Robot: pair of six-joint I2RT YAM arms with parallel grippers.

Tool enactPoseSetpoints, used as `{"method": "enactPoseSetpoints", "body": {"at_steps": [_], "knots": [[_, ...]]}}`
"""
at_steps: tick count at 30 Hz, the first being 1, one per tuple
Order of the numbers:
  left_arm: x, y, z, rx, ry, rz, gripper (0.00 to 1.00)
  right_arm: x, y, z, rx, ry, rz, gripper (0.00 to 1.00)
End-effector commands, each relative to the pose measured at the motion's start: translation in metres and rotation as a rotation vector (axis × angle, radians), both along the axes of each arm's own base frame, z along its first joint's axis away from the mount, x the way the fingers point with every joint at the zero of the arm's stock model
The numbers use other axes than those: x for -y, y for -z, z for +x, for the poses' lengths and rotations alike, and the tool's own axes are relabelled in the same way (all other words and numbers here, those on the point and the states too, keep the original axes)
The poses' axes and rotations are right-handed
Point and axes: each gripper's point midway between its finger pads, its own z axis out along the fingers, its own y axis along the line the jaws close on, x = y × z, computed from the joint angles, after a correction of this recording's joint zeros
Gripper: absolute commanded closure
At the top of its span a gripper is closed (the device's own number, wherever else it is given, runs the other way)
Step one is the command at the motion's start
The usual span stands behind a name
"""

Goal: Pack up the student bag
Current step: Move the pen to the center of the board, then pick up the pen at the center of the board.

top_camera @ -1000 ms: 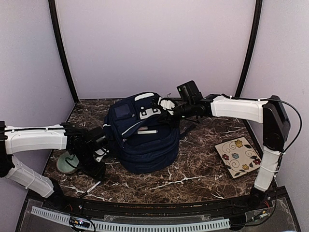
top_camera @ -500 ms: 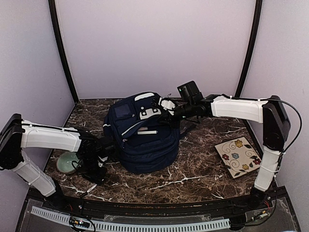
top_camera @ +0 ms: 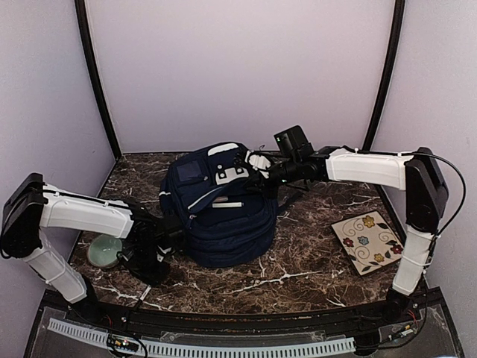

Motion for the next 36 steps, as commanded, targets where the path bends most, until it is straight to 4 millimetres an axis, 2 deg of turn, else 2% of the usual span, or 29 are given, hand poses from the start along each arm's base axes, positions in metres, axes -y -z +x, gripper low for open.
{"method": "enactPoseSetpoints", "body": {"at_steps": [1,8,12,17,19,22,24,27,30,36], "knots": [[0.045,0.005,0.006,0.032,0.074,-0.127,0.89,0.001,-0.030,-0.009,-0.006,-0.014,0.074,1.00],[0.129,0.005,0.007,0.110,0.309,-0.256,0.94,0.002,-0.028,-0.005,0.002,0.004,0.066,1.00],[0.176,-0.004,0.017,0.196,0.444,-0.325,0.96,0.003,-0.029,-0.004,0.003,0.009,0.068,1.00],[0.221,-0.018,0.037,0.305,0.588,-0.389,0.96,0.004,-0.026,-0.003,-0.008,0.012,0.068,1.00],[0.232,-0.021,0.040,0.316,0.625,-0.409,0.96,0.004,-0.026,-0.002,-0.010,0.014,0.070,1.00],[0.235,-0.017,0.037,0.290,0.657,-0.399,0.91,0.004,-0.026,-0.002,-0.012,0.015,0.072,1.00],[0.229,-0.015,0.034,0.277,0.667,-0.381,0.79,0.005,-0.026,-0.001,-0.014,0.016,0.071,1.00],[0.225,-0.031,0.030,0.296,0.682,-0.384,0.65,0.005,-0.024,-0.002,-0.021,0.012,0.072,1.00],[0.217,-0.045,0.026,0.296,0.675,-0.391,0.63,0.004,-0.022,-0.002,-0.029,0.007,0.073,1.00],[0.185,-0.021,0.014,0.205,0.689,-0.287,0.64,0.003,-0.022,-0.004,-0.037,0.001,0.076,1.00]]}}
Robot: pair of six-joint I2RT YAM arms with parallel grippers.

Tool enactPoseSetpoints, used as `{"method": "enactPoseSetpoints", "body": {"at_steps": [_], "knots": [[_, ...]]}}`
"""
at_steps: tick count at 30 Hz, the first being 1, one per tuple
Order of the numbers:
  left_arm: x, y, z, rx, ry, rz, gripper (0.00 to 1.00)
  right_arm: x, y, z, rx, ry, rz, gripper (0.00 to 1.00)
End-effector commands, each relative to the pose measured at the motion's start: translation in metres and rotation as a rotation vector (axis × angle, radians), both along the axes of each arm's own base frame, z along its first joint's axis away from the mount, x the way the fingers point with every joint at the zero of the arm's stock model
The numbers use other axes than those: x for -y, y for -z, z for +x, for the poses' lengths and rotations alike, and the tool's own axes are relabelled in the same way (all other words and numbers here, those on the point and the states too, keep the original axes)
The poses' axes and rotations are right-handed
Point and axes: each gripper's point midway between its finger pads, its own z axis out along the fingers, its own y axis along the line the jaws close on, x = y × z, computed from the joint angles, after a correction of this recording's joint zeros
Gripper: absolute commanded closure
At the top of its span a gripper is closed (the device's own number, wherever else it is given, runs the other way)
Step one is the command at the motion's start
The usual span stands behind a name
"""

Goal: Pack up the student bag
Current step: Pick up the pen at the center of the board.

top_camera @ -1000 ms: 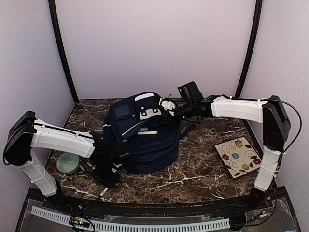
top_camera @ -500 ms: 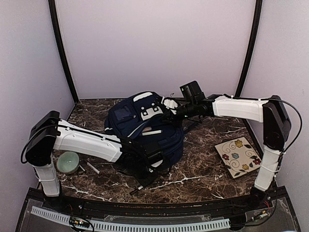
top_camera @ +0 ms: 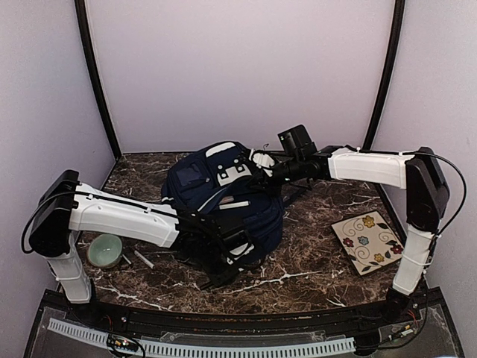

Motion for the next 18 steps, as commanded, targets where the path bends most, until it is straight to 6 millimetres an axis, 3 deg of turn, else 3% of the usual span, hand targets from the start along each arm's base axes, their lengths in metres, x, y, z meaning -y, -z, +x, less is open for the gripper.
{"method": "enactPoseSetpoints", "body": {"at_steps": [1,11,15,18], "knots": [[-0.035,0.014,-0.010,-0.020,0.015,0.126,0.64,-0.005,-0.025,-0.011,-0.025,-0.026,0.079,1.00],[-0.042,0.027,0.015,0.069,-0.023,0.193,0.63,-0.004,-0.027,-0.012,-0.028,-0.027,0.084,1.00],[-0.039,0.033,0.018,0.058,-0.024,0.174,0.69,-0.004,-0.027,-0.012,-0.029,-0.026,0.084,1.00],[-0.034,0.035,0.017,0.042,-0.009,0.159,0.79,-0.004,-0.027,-0.013,-0.030,-0.029,0.085,1.00]]}}
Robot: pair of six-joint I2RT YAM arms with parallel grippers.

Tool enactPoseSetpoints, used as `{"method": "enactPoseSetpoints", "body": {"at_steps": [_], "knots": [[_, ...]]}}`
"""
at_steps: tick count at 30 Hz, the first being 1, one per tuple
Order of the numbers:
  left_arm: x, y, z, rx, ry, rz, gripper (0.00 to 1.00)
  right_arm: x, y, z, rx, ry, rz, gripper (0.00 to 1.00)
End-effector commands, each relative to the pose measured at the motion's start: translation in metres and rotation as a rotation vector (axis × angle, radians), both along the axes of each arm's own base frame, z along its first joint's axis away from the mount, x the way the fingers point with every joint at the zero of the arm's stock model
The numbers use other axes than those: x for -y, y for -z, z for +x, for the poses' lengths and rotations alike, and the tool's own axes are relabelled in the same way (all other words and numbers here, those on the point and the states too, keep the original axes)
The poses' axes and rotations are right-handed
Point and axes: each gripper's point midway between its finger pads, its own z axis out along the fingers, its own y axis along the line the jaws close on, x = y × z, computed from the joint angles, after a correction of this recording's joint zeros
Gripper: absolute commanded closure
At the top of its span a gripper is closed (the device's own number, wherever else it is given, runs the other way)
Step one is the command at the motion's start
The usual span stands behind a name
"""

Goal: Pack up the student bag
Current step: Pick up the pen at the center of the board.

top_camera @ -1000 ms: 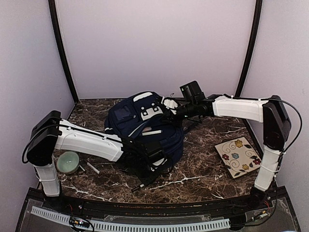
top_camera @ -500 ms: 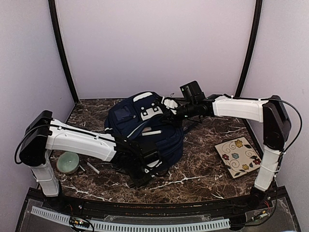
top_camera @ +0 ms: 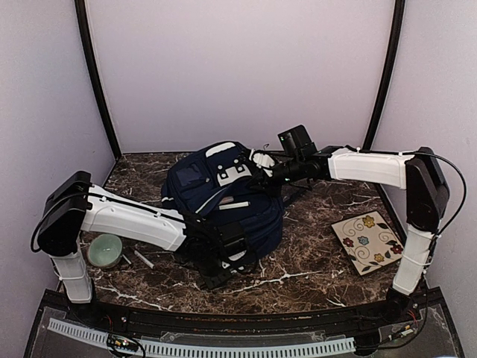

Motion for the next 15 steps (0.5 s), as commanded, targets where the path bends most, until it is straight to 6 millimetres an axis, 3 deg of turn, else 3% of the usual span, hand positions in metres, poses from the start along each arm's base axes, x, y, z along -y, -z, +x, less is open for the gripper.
{"method": "enactPoseSetpoints", "body": {"at_steps": [1,9,12,15], "knots": [[0.001,0.006,0.005,-0.005,0.014,-0.001,0.82,-0.004,-0.028,-0.012,-0.015,-0.030,0.080,1.00],[0.007,-0.002,-0.009,-0.058,0.072,-0.036,0.93,-0.004,-0.025,-0.011,-0.017,-0.029,0.077,1.00],[0.012,-0.020,-0.015,-0.046,0.128,-0.062,0.94,-0.004,-0.025,-0.011,-0.017,-0.030,0.076,1.00],[0.022,-0.051,-0.015,0.002,0.222,-0.112,0.95,-0.004,-0.024,-0.011,-0.020,-0.030,0.075,1.00]]}}
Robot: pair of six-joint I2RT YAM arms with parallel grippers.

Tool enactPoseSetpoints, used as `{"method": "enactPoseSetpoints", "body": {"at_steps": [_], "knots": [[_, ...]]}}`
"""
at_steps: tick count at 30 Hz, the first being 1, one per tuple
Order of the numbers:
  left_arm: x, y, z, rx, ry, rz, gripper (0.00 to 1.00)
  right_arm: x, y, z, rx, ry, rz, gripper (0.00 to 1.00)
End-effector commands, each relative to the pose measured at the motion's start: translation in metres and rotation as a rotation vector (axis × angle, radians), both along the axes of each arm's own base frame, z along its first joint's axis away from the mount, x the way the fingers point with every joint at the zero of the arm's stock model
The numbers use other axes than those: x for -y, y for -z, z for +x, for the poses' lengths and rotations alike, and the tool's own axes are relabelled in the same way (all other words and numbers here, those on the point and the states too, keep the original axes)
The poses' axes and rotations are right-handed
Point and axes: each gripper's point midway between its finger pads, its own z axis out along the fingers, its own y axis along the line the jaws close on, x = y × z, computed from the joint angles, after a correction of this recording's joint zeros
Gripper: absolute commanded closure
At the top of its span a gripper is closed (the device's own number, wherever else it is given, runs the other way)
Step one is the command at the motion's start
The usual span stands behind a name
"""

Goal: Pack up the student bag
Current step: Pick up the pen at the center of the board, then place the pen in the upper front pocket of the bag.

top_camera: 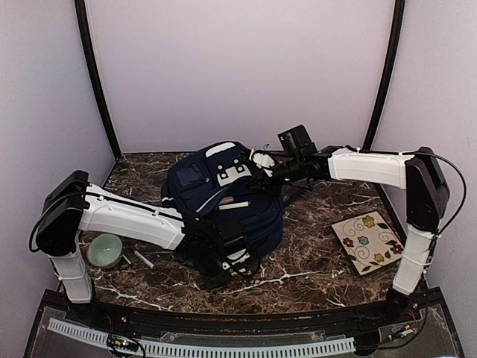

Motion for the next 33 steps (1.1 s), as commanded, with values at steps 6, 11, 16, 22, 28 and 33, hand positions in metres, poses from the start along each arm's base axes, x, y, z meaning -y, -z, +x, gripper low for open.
{"method": "enactPoseSetpoints", "body": {"at_steps": [6,11,16,22,28,33], "knots": [[0.052,-0.110,0.008,0.145,0.208,-0.256,0.97,-0.005,-0.024,-0.011,-0.022,-0.032,0.078,1.00],[0.074,-0.137,0.040,0.318,0.226,-0.282,0.98,-0.005,-0.026,-0.011,-0.025,-0.031,0.083,1.00],[0.072,-0.125,0.108,0.492,0.123,-0.175,1.00,-0.007,-0.030,-0.014,-0.036,-0.041,0.100,1.00],[0.078,-0.135,0.152,0.677,0.084,-0.205,1.00,-0.007,-0.034,-0.015,-0.043,-0.042,0.110,1.00],[0.061,-0.126,0.178,0.752,0.088,-0.082,1.00,-0.007,-0.033,-0.015,-0.048,-0.040,0.112,1.00],[0.044,-0.111,0.184,0.735,0.112,-0.004,1.00,-0.007,-0.031,-0.014,-0.051,-0.038,0.110,1.00]]}}
